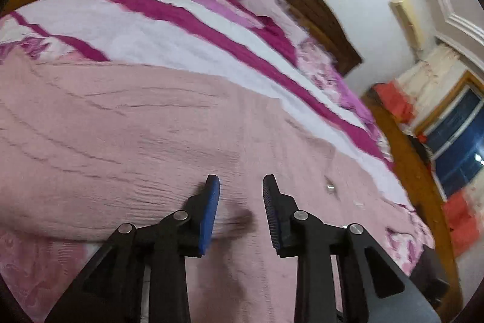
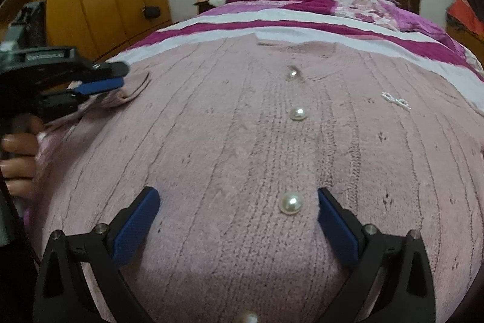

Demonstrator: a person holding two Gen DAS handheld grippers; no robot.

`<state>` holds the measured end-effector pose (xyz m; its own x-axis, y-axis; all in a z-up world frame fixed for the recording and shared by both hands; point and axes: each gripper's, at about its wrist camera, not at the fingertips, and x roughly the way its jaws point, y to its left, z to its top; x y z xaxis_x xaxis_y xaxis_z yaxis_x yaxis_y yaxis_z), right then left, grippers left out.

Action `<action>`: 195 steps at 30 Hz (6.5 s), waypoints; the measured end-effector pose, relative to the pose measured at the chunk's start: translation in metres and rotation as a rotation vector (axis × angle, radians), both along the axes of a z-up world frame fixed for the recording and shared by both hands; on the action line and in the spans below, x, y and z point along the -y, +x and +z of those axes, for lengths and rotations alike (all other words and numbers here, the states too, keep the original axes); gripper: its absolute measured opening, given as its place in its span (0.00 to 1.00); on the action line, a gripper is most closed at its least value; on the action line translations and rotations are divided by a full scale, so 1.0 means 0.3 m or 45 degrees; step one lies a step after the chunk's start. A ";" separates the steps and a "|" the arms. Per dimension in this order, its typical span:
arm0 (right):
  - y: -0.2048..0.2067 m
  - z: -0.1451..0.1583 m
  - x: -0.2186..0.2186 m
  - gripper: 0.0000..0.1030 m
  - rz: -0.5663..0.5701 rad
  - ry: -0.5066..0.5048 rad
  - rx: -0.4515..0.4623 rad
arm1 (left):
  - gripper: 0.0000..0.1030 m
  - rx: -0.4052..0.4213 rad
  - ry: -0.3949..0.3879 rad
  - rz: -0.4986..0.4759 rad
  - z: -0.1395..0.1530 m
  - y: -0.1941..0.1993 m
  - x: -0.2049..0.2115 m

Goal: Fold small clothes

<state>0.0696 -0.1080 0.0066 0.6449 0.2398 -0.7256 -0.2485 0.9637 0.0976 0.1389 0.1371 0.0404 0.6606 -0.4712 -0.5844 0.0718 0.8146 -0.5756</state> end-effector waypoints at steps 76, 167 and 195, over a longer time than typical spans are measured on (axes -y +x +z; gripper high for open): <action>0.247 0.190 0.558 0.07 -0.168 0.501 -0.122 | 0.00 -0.158 -0.072 0.179 -0.075 0.196 -0.129; -0.320 0.180 1.999 0.06 -1.386 0.921 0.671 | 0.00 0.119 0.443 -0.539 -0.064 0.021 1.172; 0.137 0.122 0.960 0.37 -0.319 0.540 -0.056 | 0.22 -0.124 -0.339 -0.487 -0.090 0.067 1.001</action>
<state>0.1106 -0.3960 0.0433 0.6913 0.3610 -0.6259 -0.0006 0.8665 0.4992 0.1590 -0.1631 0.0134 0.3588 -0.8116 -0.4610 0.2731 0.5636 -0.7796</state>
